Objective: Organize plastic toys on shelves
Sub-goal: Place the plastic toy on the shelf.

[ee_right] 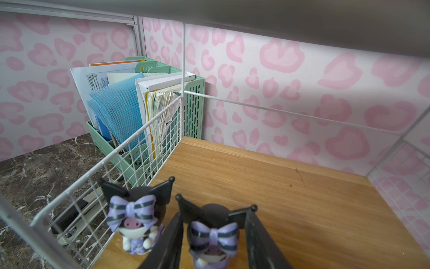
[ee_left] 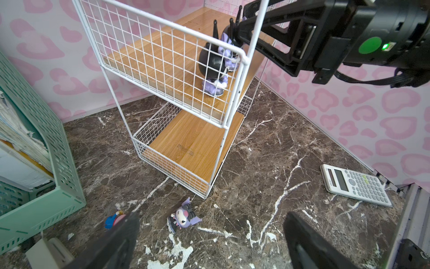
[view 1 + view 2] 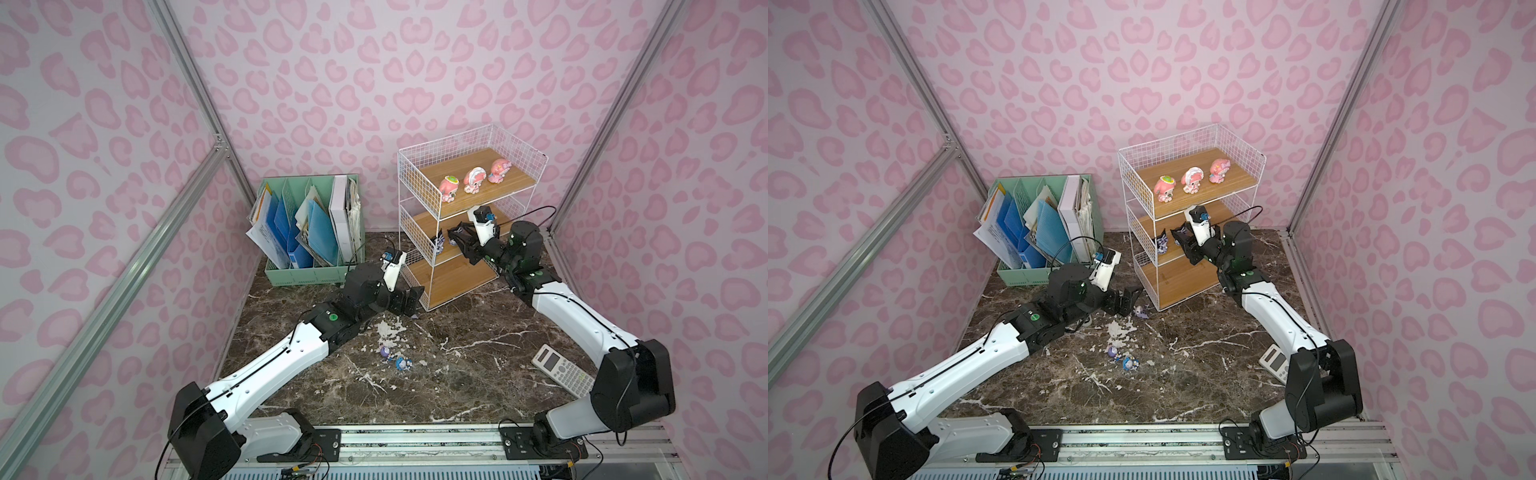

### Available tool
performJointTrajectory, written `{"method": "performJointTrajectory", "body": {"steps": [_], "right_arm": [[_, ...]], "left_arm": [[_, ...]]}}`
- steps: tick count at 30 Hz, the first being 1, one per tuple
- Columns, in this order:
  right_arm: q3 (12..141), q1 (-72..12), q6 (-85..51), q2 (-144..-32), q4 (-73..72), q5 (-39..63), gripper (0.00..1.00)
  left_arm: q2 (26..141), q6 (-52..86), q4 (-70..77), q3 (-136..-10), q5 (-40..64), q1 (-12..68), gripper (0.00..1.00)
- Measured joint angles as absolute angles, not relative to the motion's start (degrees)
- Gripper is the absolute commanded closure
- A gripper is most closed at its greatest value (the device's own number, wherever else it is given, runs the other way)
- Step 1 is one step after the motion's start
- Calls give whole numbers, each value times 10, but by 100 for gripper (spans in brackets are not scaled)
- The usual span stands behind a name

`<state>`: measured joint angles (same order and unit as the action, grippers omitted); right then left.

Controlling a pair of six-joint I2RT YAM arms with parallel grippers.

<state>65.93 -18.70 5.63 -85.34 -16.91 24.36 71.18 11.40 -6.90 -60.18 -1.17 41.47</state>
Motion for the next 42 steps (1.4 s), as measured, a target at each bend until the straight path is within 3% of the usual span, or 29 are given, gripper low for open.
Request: {"method": "performJointTrajectory", "body": {"steps": [7, 14, 20, 26, 42], "right_arm": [[651, -187, 56, -845, -169, 242, 43], [616, -186, 56, -785, -162, 226, 27], [536, -187, 38, -674, -134, 197, 26], [441, -205, -6, -598, -93, 191, 27], [343, -223, -72, -525, -64, 221, 27]], "left_arm": [[712, 114, -69, -602, -8, 415, 1], [703, 114, -74, -582, -13, 415, 2], [690, 138, -93, -509, -38, 393, 3], [754, 167, -94, -464, 3, 370, 10], [1012, -112, -43, -589, 146, 290, 13]]}}
